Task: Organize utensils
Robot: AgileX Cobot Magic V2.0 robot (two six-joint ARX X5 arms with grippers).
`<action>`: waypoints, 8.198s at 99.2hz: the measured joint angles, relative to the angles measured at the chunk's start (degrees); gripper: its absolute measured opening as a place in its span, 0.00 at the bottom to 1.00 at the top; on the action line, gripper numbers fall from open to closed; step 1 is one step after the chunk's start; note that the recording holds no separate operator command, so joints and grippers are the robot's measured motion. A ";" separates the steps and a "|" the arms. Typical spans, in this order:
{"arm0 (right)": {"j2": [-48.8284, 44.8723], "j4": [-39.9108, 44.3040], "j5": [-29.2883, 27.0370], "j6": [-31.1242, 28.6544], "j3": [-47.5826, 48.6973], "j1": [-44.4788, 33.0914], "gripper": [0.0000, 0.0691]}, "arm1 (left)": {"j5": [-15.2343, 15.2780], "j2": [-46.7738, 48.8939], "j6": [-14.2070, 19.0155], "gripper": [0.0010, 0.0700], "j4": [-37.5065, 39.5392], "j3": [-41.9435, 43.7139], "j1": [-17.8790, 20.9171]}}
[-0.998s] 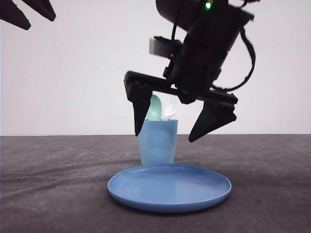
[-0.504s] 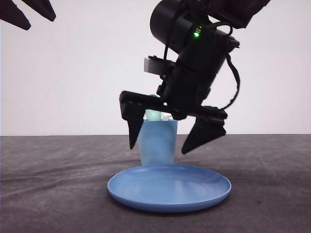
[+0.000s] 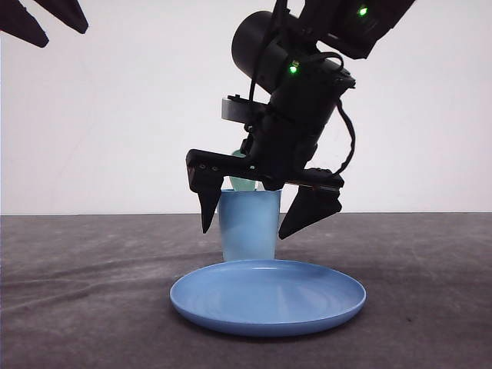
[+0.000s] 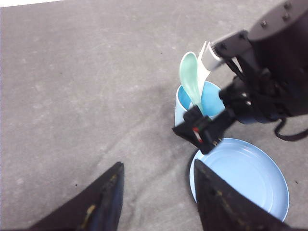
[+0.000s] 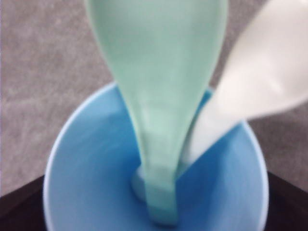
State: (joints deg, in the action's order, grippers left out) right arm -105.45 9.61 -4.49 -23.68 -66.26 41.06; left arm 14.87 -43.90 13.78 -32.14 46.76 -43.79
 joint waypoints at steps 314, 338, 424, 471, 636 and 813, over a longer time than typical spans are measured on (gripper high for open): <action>15.21 2.29 -11.67 2.38 17.79 16.68 0.94 | 0.04 -2.23 -0.02 0.38 -0.02 0.00 0.00; 16.94 6.29 -10.49 1.95 17.79 16.70 0.98 | 0.04 -2.23 -0.02 0.38 -0.02 0.00 0.00; 55.56 16.68 -22.58 3.96 11.43 17.29 0.97 | -0.24 -2.23 1.77 0.38 2.45 0.00 0.00; 55.43 16.79 -23.06 6.29 11.43 17.29 0.01 | -0.26 -2.21 2.21 0.02 4.11 0.00 0.00; 55.43 16.76 -24.02 6.29 11.43 17.33 0.01 | -5.42 33.38 -9.97 0.02 20.57 -36.72 38.47; 55.23 14.16 -28.46 7.96 11.43 16.59 0.01 | -5.90 43.67 -13.18 0.02 20.83 -44.46 39.93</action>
State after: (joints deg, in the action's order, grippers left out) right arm -50.22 23.77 -32.95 -15.73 -54.83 57.65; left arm 8.97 -0.23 0.60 -11.31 2.31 -3.86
